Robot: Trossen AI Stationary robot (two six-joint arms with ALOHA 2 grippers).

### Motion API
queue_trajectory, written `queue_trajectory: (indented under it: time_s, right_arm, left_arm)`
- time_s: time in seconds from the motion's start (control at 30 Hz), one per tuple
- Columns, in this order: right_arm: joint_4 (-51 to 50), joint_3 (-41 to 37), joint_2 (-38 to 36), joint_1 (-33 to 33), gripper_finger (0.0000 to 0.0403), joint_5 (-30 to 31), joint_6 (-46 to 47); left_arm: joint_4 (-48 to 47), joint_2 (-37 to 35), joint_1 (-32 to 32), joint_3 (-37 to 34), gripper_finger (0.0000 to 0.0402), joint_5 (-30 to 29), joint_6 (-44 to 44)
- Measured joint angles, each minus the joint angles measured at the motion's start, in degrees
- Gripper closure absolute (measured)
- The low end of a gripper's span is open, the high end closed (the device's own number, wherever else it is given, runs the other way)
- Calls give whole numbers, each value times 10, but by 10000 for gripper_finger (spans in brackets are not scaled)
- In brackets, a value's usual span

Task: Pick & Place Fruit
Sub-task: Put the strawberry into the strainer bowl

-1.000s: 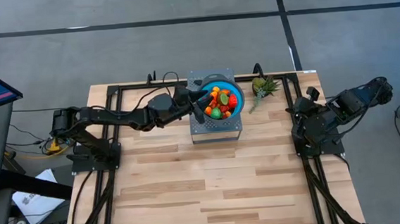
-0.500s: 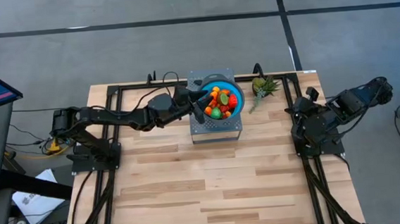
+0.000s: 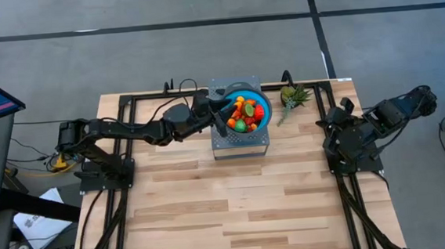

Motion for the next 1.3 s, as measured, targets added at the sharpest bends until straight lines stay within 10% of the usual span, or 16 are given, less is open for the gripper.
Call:
queue_trajectory:
  time_s: [0.77,1.3]
  right_arm:
    - [78,0,2,0,403,-33,-23]
    - [86,0,2,0,403,-33,-88]
  left_arm:
    - [34,0,-228,0,330,-116,12]
    - [46,-3,-248,0,355,-117,7]
